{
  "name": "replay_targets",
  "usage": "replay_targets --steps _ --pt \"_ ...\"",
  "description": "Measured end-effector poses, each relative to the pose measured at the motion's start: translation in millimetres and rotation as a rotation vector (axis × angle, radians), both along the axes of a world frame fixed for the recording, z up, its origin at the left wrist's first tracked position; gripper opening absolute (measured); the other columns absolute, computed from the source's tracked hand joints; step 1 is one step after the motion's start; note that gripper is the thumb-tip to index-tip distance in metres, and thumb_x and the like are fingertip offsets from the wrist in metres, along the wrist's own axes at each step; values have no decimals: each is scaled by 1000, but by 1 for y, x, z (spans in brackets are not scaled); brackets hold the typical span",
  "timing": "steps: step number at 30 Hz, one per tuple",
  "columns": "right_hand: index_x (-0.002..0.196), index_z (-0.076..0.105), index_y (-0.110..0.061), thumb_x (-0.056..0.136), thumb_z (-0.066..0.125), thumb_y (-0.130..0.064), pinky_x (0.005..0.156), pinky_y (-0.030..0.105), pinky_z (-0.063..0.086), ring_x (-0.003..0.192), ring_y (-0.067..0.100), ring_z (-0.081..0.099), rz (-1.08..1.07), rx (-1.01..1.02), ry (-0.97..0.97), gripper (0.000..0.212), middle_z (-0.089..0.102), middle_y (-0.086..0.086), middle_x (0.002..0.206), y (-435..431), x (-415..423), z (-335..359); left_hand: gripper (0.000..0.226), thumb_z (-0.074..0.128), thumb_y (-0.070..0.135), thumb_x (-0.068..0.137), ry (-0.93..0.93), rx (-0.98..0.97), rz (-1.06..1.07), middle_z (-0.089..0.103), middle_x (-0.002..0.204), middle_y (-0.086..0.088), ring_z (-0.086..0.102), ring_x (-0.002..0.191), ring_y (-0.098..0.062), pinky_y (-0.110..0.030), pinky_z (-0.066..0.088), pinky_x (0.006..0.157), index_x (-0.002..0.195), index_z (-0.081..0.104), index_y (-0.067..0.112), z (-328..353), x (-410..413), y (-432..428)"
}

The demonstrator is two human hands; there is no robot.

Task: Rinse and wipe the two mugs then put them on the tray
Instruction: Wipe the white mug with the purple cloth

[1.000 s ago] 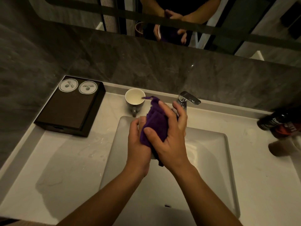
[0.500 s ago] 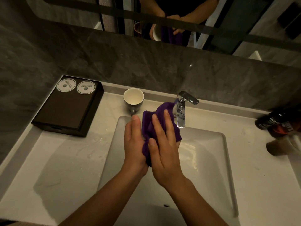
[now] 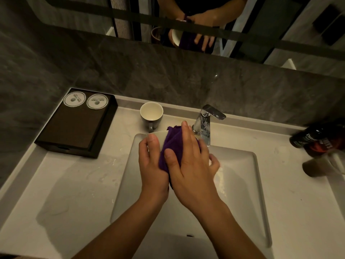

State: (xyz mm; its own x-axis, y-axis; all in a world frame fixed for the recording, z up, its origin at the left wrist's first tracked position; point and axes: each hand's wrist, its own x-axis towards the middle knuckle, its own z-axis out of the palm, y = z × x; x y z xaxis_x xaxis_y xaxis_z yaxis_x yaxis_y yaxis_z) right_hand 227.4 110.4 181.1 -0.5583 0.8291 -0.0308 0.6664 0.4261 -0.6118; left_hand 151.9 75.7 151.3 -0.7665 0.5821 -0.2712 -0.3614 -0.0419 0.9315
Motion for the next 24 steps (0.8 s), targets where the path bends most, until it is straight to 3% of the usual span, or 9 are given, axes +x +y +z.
replay_targets --steps 2,4,6,8,11,13,17,21,24 --pt "152 2 -57 95 33 -66 122 56 24 157 22 9 -2 -122 190 66 14 -14 169 6 -2 -4 54 42 64 100 6 23 -8 69 114 -9 72 103 -24 -29 60 76 128 56 20 1 2 -1" --pt "148 25 -54 91 43 -60 115 49 41 148 19 29 -71 -149 353 60 34 -13 159 9 -5 -7 57 42 64 98 36 23 -25 67 119 -9 72 105 -23 -29 60 74 133 53 20 3 5 -2" --pt "139 43 -46 87 43 -65 105 42 48 133 14 44 -166 -130 447 55 49 -16 141 11 -10 -6 64 43 67 94 51 19 -45 65 125 -8 71 109 -25 -30 61 73 138 50 21 2 9 -4" --pt "133 49 -46 85 39 -72 100 35 49 126 10 46 -250 -157 490 55 52 -21 132 12 -15 -8 64 44 74 95 33 0 -52 65 127 -5 70 111 -27 -31 62 74 138 50 27 3 9 -4" --pt "143 38 -50 97 30 -65 108 43 46 135 6 36 -260 -78 464 49 41 -27 140 7 -17 -17 59 44 70 92 -83 -26 -29 69 123 -4 72 109 -28 -34 64 75 134 56 31 9 4 -1" --pt "154 26 -45 103 25 -54 119 49 34 148 11 21 -196 11 406 52 31 -19 156 -3 -15 -26 57 41 66 98 -184 -10 -16 73 119 -8 75 105 -25 -37 65 81 135 59 26 13 -4 1" --pt "160 13 -37 105 20 -49 126 46 19 157 15 -4 -100 82 315 57 12 -11 169 -21 -12 -35 60 39 67 100 -260 -15 -33 76 120 -11 76 107 -27 -52 61 97 136 61 24 15 -16 2" --pt "157 23 -41 101 20 -56 119 40 32 148 12 22 -165 -44 315 58 22 -13 162 4 -18 -25 51 40 64 101 -212 4 -16 75 119 -9 75 107 -26 -51 62 94 133 60 29 18 -13 4" --pt "140 53 -36 105 25 -53 103 33 45 118 1 50 -231 -190 429 48 50 -7 134 30 -20 -16 47 42 73 87 -144 -15 -10 71 115 -2 74 102 -25 -42 65 78 120 57 43 20 -11 3"
